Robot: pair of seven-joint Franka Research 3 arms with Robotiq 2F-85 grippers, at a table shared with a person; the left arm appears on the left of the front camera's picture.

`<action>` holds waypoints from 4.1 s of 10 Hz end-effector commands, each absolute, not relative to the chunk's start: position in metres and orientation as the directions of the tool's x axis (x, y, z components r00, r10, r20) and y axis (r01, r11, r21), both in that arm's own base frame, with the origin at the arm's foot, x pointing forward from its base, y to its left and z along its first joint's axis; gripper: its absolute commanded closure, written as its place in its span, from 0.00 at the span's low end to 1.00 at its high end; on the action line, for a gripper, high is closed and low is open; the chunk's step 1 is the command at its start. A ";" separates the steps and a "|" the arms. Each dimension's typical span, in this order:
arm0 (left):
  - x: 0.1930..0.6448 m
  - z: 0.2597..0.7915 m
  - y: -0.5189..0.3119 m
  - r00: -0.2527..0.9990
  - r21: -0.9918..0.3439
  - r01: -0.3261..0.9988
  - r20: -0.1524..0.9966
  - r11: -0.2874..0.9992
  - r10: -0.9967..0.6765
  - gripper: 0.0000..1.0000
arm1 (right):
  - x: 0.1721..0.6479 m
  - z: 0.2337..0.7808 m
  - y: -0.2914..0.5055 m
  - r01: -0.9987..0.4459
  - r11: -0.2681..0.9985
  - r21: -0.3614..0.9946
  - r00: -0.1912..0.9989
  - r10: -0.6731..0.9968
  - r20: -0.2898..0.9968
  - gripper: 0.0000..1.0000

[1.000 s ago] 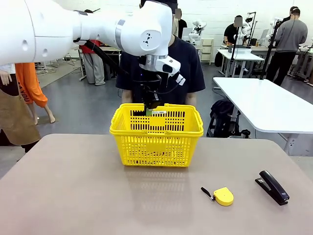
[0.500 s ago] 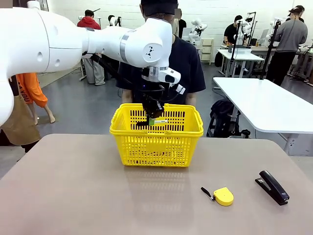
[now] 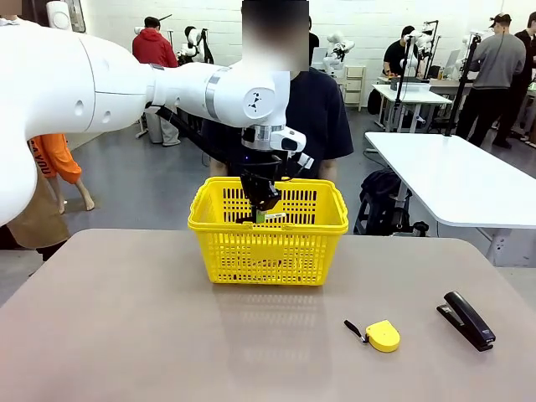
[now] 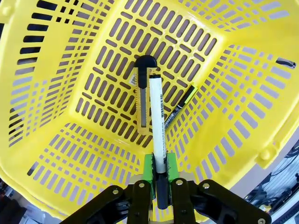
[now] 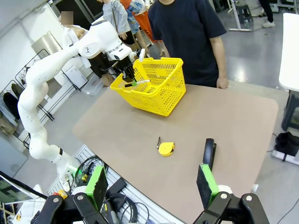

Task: Place the items the person wants into the basket.
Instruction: Pick up the item the person points to and place it in the Market Basket.

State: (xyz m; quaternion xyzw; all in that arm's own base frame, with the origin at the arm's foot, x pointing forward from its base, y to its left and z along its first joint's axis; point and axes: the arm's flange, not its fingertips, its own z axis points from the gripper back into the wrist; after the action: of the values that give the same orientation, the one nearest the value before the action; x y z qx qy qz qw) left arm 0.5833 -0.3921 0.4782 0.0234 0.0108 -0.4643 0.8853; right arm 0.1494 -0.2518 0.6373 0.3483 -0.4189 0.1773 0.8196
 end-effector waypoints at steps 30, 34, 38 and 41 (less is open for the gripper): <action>0.291 0.634 -0.101 0.674 0.057 0.675 0.358 0.736 -0.646 0.00 | 0.151 0.639 -0.251 -0.601 0.680 0.419 0.566 -0.007 0.824 0.00; 0.291 0.634 -0.101 0.674 0.057 0.675 0.358 0.736 -0.646 0.00 | 0.151 0.639 -0.251 -0.601 0.680 0.419 0.566 -0.007 0.824 0.00; 0.292 0.666 -0.032 0.445 -0.092 0.878 0.516 0.469 -0.732 0.00 | 0.151 0.639 -0.251 -0.601 0.680 0.419 0.566 -0.007 0.824 0.00; 0.308 0.679 0.085 0.262 -0.047 0.939 0.740 0.341 -0.619 0.00 | 0.151 0.639 -0.251 -0.601 0.680 0.419 0.566 -0.007 0.824 0.00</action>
State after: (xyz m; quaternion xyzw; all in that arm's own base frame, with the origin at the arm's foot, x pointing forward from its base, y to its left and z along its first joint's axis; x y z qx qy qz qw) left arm 0.3011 0.0671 0.6777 -0.1999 -0.2982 -0.5025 0.7865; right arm 0.1496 -0.2523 0.6369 0.3486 -0.4179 0.1770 0.8201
